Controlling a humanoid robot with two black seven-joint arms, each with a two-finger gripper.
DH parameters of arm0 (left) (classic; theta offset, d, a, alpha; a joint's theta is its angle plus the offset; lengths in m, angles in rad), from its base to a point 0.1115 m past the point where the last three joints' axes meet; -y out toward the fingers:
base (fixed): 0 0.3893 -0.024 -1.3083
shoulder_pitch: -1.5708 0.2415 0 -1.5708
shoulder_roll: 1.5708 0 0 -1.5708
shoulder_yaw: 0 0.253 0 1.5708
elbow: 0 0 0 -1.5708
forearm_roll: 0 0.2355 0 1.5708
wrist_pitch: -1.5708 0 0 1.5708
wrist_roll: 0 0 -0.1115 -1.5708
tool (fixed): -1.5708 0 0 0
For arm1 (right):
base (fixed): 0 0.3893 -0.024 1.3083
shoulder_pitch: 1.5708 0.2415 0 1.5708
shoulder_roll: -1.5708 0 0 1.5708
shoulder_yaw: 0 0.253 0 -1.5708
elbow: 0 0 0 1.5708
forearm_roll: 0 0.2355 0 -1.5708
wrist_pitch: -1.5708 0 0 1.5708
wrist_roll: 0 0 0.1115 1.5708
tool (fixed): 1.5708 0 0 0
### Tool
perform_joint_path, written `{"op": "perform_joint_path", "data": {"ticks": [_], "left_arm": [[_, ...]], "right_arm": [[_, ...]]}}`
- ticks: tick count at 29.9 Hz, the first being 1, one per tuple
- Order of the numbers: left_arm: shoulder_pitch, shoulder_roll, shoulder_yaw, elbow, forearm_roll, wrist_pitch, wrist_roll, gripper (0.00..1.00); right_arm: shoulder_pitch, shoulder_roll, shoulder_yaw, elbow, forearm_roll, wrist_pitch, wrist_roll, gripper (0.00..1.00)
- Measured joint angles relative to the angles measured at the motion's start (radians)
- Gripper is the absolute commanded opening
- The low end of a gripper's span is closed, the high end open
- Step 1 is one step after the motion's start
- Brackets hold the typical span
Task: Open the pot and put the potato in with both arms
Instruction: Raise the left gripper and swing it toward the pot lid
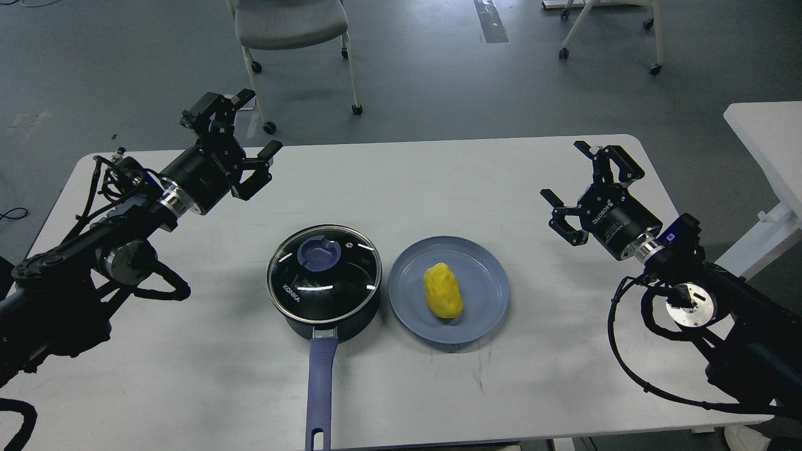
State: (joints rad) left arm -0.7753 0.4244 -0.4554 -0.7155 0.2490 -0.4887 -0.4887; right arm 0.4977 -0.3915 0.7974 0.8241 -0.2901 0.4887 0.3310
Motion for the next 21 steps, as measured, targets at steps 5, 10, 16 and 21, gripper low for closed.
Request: {"op": "perform_joint_path", "data": {"ticks": [5,10,16,21], "left_arm": [[0.002,0.002,0.0,-0.001,0.004,0.0,0.0,0.98],[-0.015,0.014,0.0,-0.001,0.007,0.0,0.0,0.98],[-0.103,0.069,0.013,-0.007,0.111,0.0,0.0,0.98],[-0.168,0.147,0.011,-0.125,0.406,0.0,0.0,0.98]], "right_arm": [[-0.001,0.003,0.0,-0.002,0.0,0.0,0.002,1.0],[0.0,-0.005,0.0,-0.002,0.0,0.0,0.002,1.0],[0.001,-0.012,0.003,-0.001,0.0,0.0,0.003,1.0],[0.001,-0.014,0.004,0.0,0.0,0.0,0.003,1.0]]}}
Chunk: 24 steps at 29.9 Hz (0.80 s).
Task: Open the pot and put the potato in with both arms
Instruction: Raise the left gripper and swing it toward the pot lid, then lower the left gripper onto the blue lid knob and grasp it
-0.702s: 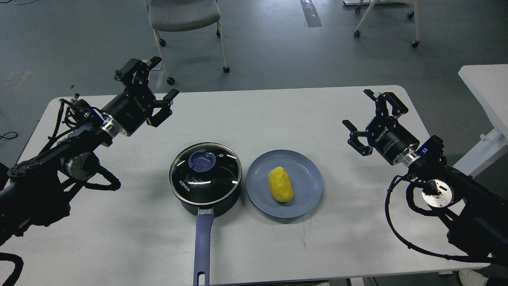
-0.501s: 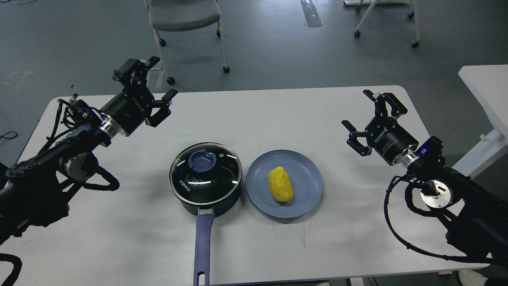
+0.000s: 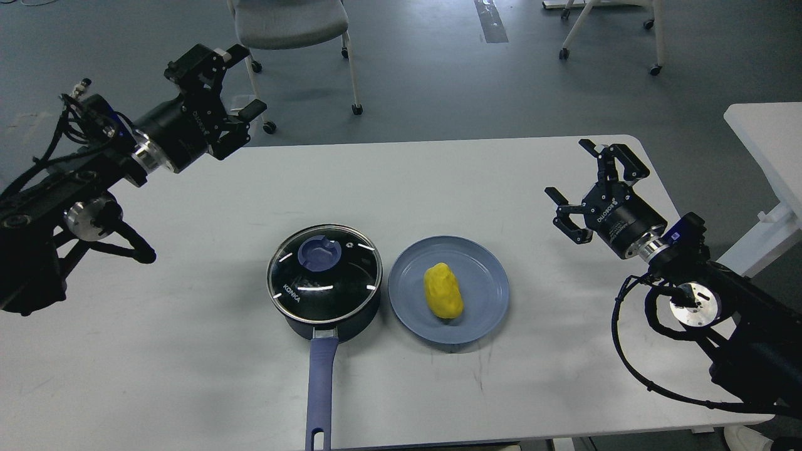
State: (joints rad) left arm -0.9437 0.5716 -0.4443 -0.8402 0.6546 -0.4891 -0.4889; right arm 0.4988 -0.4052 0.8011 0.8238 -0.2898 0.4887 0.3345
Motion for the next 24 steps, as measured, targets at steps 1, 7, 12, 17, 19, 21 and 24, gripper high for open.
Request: {"op": "perform_joint_path", "data": {"ticks": [1,7,12,17,19,21,24], "left_arm": [[-0.012,0.024,-0.002,-0.056,0.08,0.0,0.0,0.98],[-0.031,0.13,-0.003,-0.416,0.55,0.0,0.0,0.98],[-0.031,0.142,0.002,-0.581,0.954,0.0,0.0,0.98],[-0.022,0.13,0.005,-0.605,1.224,0.0,0.0,0.98],[-0.015,0.126,0.008,-0.597,1.287,0.0,0.0,0.98],[-0.011,0.116,0.034,-0.577,1.345,0.001,0.0,0.98],[-0.009,0.1,0.081,-0.561,1.379,0.001,0.0,0.98]], "right_arm": [[0.0,0.0,0.0,0.0,0.0,0.0,0.001,1.0],[0.0,-0.001,0.001,0.0,0.0,0.0,0.007,1.0],[-0.002,-0.002,0.002,0.0,0.0,0.0,0.009,1.0],[-0.002,-0.02,0.003,0.002,0.0,0.0,0.009,1.0],[-0.002,-0.022,0.003,0.003,0.0,0.0,0.009,1.0],[-0.002,-0.023,0.003,0.003,0.0,0.0,0.009,1.0],[-0.002,-0.023,0.004,0.003,0.0,0.0,0.009,1.0]]}}
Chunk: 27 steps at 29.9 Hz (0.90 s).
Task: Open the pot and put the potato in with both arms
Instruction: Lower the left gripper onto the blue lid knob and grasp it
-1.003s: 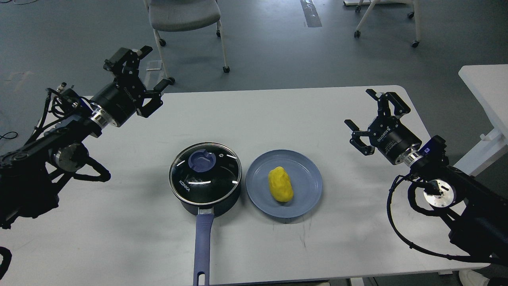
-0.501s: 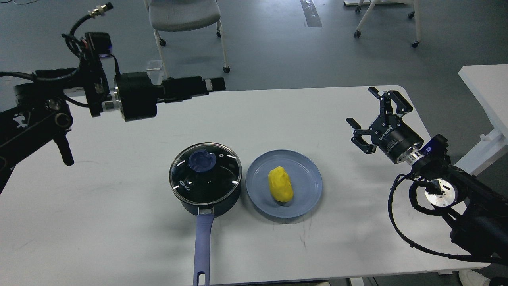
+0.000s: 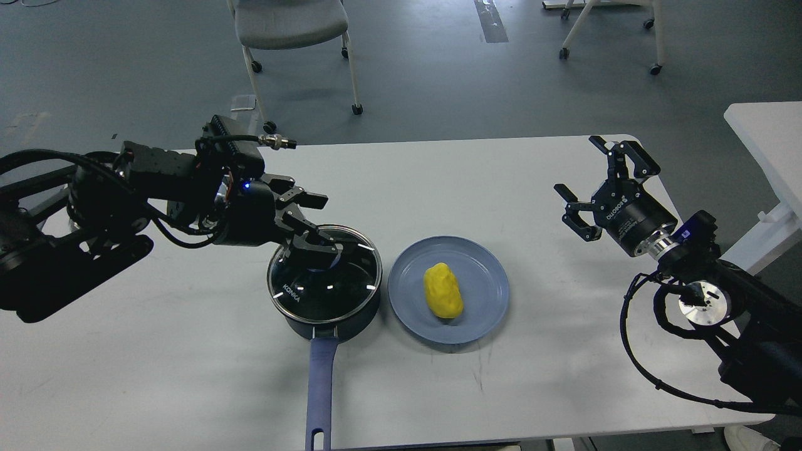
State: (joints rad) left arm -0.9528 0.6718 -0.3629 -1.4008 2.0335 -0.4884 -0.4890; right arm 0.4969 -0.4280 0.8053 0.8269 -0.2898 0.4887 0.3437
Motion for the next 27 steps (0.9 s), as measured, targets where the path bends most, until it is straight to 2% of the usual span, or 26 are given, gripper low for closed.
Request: {"op": "perform_joint_path", "data": {"ticks": [20,27], "left_arm": [[0.047,-0.01,0.041,0.058,0.013,0.037,0.0,0.98],[0.06,-0.009,0.041,0.065,0.013,0.043,0.0,0.94]], "right_arm": [[-0.003,-0.004,0.001,0.001,0.001,0.0,0.002,1.0],[-0.003,-0.004,0.003,0.001,0.001,0.0,0.003,1.0]]}}
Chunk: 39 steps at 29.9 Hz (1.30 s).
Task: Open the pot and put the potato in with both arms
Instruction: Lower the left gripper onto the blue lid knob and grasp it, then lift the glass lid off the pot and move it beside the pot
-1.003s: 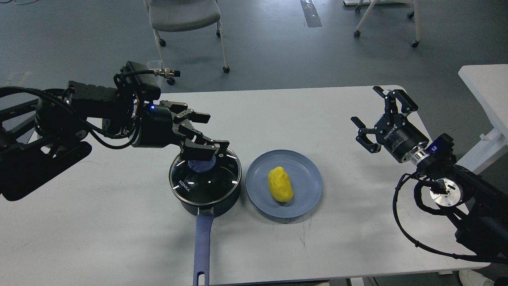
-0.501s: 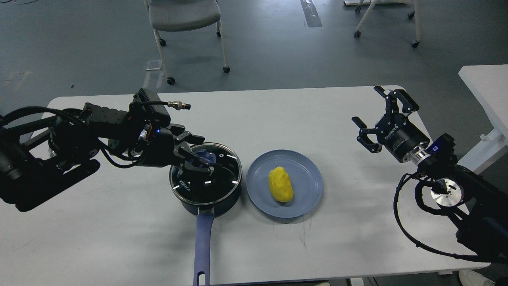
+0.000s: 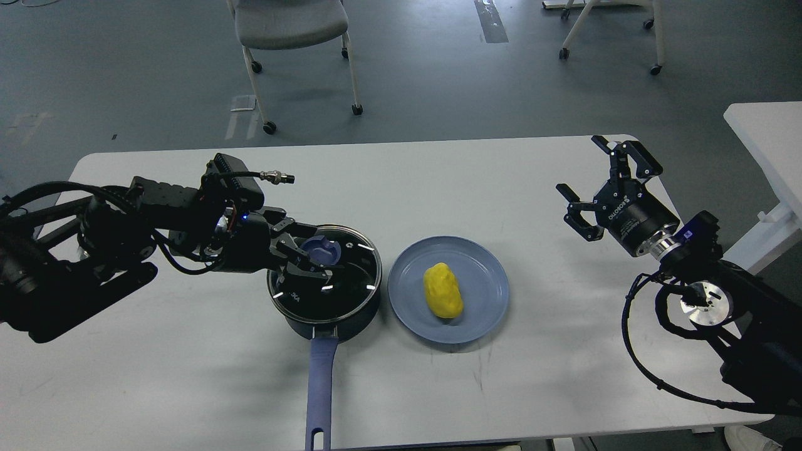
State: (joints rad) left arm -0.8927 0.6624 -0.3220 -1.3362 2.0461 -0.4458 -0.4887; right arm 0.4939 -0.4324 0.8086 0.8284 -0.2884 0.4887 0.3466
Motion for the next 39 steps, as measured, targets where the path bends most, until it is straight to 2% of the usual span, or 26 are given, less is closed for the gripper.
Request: {"op": "perform_joint_path", "data": {"ticks": [7,12,14,15,26,33,39], "left_arm": [[0.002,0.0,0.003,0.0,0.0,0.001,0.0,0.86],[0.008,0.003,0.007,0.0,0.0,0.001,0.0,0.68],[0.009,0.005,0.007,0.0,0.0,0.002,0.0,0.56],[0.009,0.006,0.007,0.0,0.0,0.002,0.0,0.54],[-0.015,0.049,0.003,-0.024,-0.001,0.029,0.0,0.53],[-0.035,0.167,0.005,-0.042,-0.005,0.04,0.0,0.54],[0.007,0.285,0.028,-0.032,-0.011,0.087,0.0,0.56]], "right_arm": [[0.0,0.0,0.004,0.0,-0.001,0.0,0.0,1.0],[0.0,0.0,0.006,0.0,-0.001,0.0,0.0,1.0],[0.0,0.0,0.007,0.0,-0.001,0.0,0.0,1.0],[0.0,0.0,0.008,0.0,0.0,0.0,0.0,1.0],[-0.002,0.0,0.009,0.0,0.0,0.0,0.002,1.0],[-0.002,0.0,0.01,0.0,-0.001,0.0,0.002,1.0],[-0.002,0.0,0.01,0.0,-0.002,0.0,0.002,1.0]]}}
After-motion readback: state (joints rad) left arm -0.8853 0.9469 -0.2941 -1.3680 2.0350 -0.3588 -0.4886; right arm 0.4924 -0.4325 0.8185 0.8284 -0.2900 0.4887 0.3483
